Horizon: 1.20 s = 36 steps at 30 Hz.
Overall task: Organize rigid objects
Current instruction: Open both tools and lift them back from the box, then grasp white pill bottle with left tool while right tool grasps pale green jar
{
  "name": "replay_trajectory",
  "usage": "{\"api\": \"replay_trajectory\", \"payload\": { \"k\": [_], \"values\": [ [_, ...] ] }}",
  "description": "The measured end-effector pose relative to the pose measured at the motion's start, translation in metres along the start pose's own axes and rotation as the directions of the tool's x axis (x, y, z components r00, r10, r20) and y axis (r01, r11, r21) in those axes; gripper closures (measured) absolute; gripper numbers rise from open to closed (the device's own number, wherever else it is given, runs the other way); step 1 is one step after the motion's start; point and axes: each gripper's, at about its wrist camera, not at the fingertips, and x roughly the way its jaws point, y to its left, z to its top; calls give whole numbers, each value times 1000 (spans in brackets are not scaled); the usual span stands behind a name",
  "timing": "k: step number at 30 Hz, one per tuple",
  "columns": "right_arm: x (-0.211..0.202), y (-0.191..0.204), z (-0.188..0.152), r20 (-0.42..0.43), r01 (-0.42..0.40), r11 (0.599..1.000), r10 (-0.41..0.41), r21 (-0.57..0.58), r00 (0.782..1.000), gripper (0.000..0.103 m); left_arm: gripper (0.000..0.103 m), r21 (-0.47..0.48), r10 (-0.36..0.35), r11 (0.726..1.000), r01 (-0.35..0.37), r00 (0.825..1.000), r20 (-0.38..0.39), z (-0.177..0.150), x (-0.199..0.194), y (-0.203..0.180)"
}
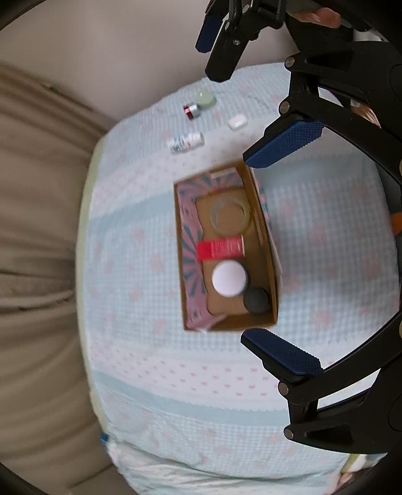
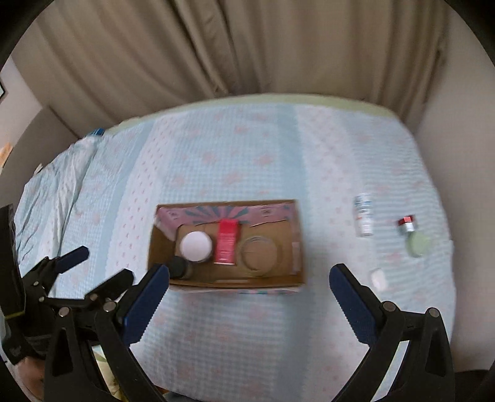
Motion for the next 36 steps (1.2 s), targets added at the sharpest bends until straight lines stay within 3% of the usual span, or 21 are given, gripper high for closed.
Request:
{"api": "replay_trajectory", "payload": {
  "k": [13, 18, 22, 29, 36],
  "values": [
    [-93, -169, -25, 132, 84, 993, -94, 84, 987, 0, 0, 1, 18, 1000, -18, 990, 141, 14, -28, -172],
    [-105, -229, -26, 158, 101, 992, -111, 72, 981, 0, 0, 2, -16, 1000, 16, 990, 139, 26, -11, -235],
    [-104, -267, -23, 155, 112, 990, -124, 82, 980, 0, 0, 35, -3, 999, -1, 993, 116, 38, 10, -277],
    [-83, -315, -18, 119, 88, 985, -107, 150, 987, 0, 0, 90, -26, 996, 20, 998, 58, 62, 59, -318],
    [-50, -344, -17, 83, 93, 969, -115, 228, 990, 0, 0, 106, -46, 993, 47, 999, -7, 89, 117, -330]
  ]
}}
